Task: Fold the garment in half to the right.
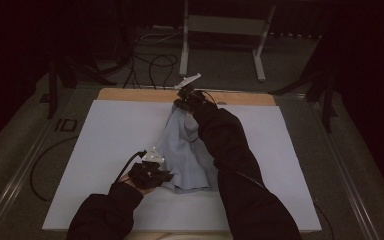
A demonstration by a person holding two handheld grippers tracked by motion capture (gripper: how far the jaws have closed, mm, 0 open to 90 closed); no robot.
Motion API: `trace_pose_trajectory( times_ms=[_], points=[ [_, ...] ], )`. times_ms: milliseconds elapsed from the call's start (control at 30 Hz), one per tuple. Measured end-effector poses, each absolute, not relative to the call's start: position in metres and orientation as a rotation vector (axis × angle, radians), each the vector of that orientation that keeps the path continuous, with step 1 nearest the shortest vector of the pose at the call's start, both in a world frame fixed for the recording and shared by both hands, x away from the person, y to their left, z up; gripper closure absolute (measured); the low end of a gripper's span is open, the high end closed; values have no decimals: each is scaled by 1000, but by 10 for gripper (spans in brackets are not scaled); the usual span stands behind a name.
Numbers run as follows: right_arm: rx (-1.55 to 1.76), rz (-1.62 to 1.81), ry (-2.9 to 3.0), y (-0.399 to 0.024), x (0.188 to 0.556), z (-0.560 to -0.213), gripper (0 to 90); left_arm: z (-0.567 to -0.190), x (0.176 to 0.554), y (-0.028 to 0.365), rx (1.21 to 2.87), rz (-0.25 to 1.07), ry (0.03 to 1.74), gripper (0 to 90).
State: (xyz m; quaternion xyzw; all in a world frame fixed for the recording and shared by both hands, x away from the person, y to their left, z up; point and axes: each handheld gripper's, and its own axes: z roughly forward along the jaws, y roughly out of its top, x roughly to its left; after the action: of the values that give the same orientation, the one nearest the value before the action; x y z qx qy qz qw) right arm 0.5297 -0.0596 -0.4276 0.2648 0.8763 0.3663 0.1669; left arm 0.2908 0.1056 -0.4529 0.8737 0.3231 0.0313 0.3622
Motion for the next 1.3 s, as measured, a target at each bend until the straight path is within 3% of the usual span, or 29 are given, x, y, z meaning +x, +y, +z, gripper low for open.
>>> trace_pose_trajectory(
  times_ms=[833,1300],
  points=[
    [835,1070,2435,-110,527,-417,878,-434,302,64,2305,69,721,849],
    [897,1073,2419,-135,529,-428,878,-432,309,27,2329,40,663,849]
  ],
)
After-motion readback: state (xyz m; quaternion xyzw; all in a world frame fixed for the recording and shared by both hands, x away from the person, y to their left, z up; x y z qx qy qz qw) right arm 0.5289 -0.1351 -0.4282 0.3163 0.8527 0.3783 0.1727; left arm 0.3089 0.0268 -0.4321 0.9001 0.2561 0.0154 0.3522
